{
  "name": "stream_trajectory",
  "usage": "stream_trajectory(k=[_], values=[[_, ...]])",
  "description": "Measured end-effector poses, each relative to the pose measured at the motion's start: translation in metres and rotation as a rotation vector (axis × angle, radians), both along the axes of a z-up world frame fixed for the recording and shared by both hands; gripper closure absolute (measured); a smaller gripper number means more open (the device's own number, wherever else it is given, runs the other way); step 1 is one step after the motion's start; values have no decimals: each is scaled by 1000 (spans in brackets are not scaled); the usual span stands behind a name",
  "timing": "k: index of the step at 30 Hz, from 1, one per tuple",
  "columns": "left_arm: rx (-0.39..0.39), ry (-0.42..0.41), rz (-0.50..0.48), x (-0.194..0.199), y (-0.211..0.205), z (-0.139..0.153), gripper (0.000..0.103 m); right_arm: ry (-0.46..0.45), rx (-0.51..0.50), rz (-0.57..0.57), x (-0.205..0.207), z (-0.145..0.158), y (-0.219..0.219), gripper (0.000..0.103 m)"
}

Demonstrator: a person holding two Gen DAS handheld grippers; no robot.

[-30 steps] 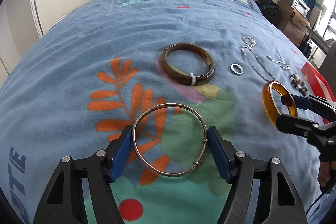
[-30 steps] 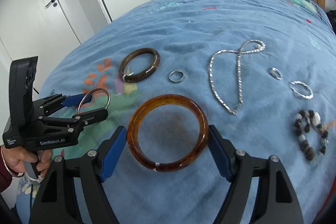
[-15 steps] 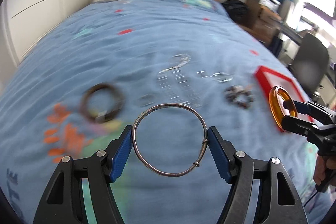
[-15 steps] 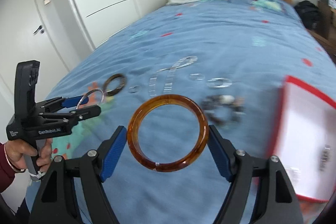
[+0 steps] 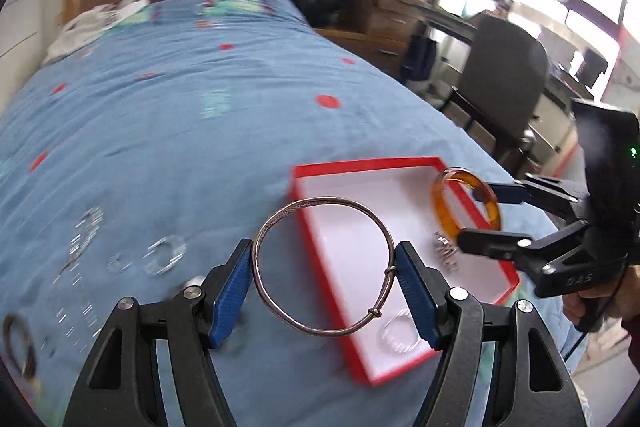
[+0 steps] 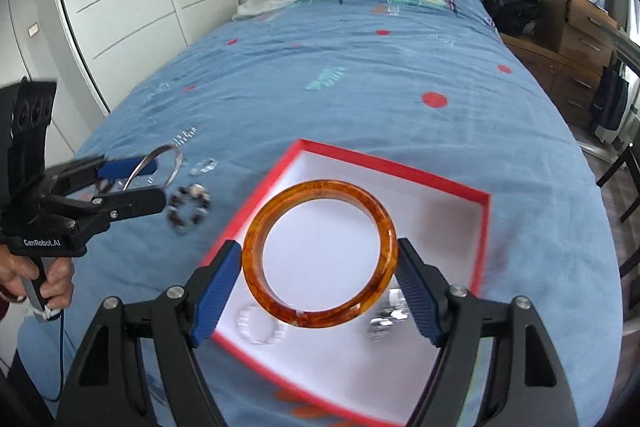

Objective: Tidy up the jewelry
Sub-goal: 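Carry both bangles into the red box and open both tools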

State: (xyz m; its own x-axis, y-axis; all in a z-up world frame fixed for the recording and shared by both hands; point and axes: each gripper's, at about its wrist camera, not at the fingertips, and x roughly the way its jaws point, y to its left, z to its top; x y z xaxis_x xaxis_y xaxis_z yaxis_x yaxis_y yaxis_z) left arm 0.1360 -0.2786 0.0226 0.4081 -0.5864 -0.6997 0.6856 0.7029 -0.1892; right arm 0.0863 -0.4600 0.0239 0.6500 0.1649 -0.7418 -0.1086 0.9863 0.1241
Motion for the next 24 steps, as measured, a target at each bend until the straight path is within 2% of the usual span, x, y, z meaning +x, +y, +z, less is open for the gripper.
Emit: stream_trajectory(k=[5, 9, 16, 24], values=[[59, 3, -95, 8, -46, -18, 33, 28, -24, 45, 20, -18, -27, 27], [107, 3, -172, 7, -65, -33, 33, 51, -49, 94, 33, -32, -40, 27], [191, 16, -301, -1, -76, -60, 34, 106, -86, 197, 55, -52, -44, 27], [256, -3, -393, 0, -82, -71, 34, 189, -210, 349, 63, -71, -25, 27]])
